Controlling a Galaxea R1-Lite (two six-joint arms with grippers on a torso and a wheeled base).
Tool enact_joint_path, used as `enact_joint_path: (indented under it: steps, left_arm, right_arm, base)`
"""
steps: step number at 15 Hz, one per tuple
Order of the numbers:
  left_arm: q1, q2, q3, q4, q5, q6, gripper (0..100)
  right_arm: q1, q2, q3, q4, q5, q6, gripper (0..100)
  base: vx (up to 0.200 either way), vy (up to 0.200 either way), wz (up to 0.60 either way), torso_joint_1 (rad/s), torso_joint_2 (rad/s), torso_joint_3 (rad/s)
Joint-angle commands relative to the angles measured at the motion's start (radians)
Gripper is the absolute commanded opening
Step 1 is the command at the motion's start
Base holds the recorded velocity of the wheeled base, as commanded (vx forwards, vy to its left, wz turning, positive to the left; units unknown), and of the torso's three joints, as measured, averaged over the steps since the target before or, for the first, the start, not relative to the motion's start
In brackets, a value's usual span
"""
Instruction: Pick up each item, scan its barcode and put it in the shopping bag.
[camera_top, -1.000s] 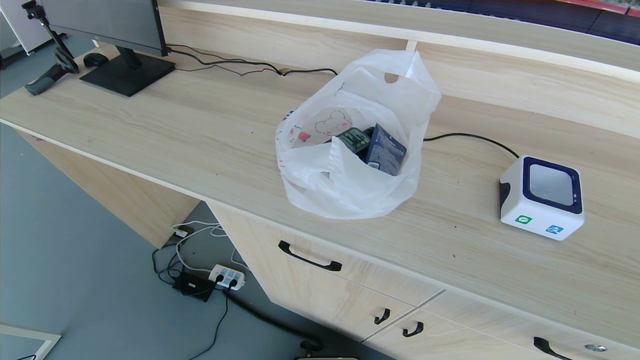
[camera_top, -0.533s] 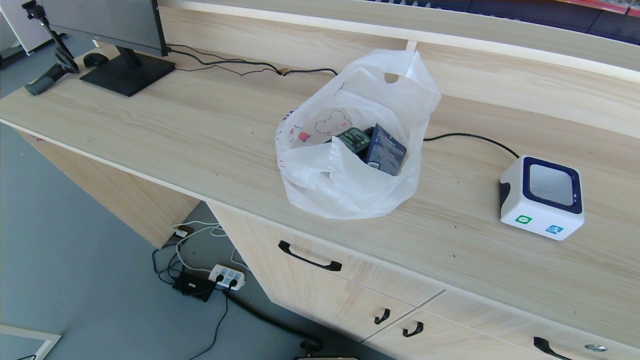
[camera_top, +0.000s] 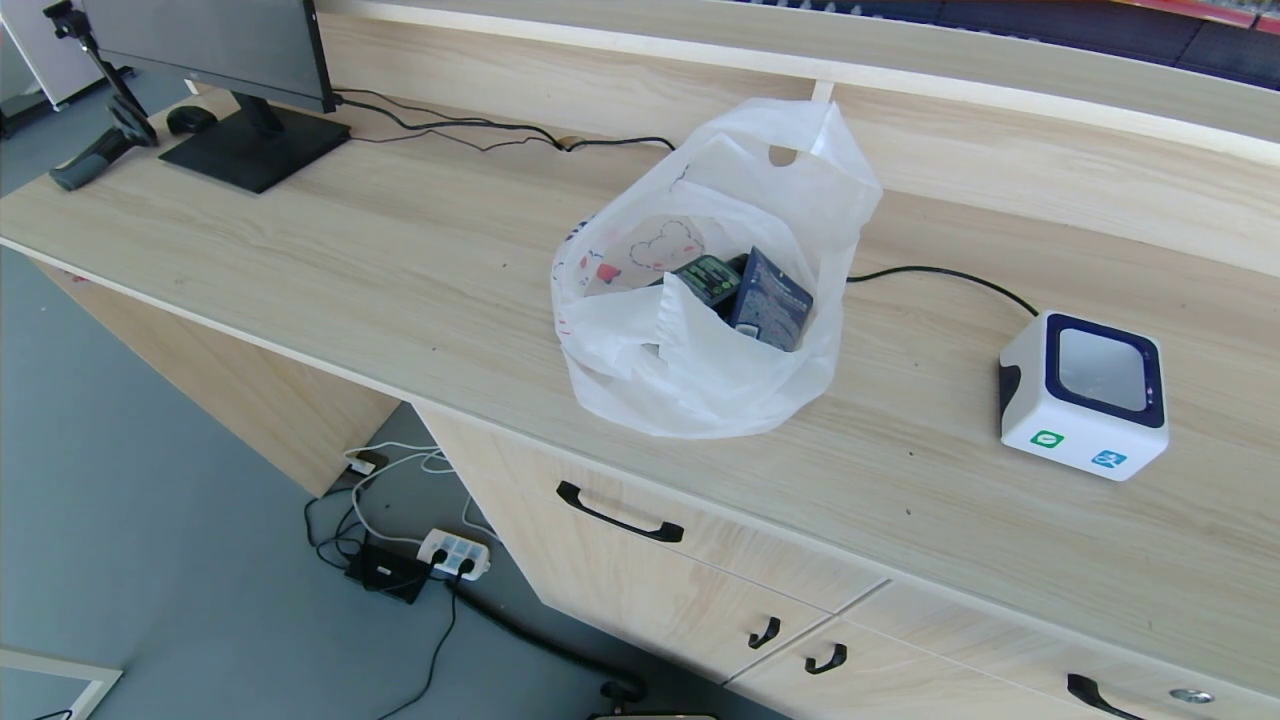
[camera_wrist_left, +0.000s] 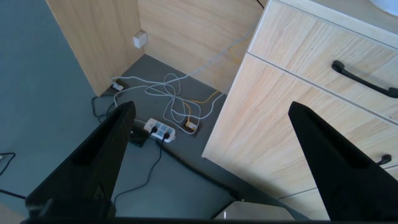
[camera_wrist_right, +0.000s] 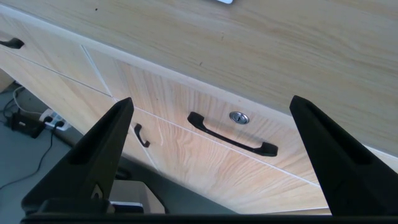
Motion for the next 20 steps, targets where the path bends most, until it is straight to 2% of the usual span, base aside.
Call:
enact_joint_path:
  steps: [1,20]
  left_arm:
    - [0.000,0.000,0.000,0.000,0.000,0.000,100]
    - [0.000,0.000,0.000,0.000,0.000,0.000,100]
  right_arm:
    - [0.000,0.001,-0.001,-0.001,0.000,-0.001,100]
    - [0.000,0.001,-0.001,-0.001,0.000,0.002,100]
  base:
    - [0.000,0.000,0.00,0.000,0.00,0.000]
    - [0.000,0.000,0.00,0.000,0.00,0.000]
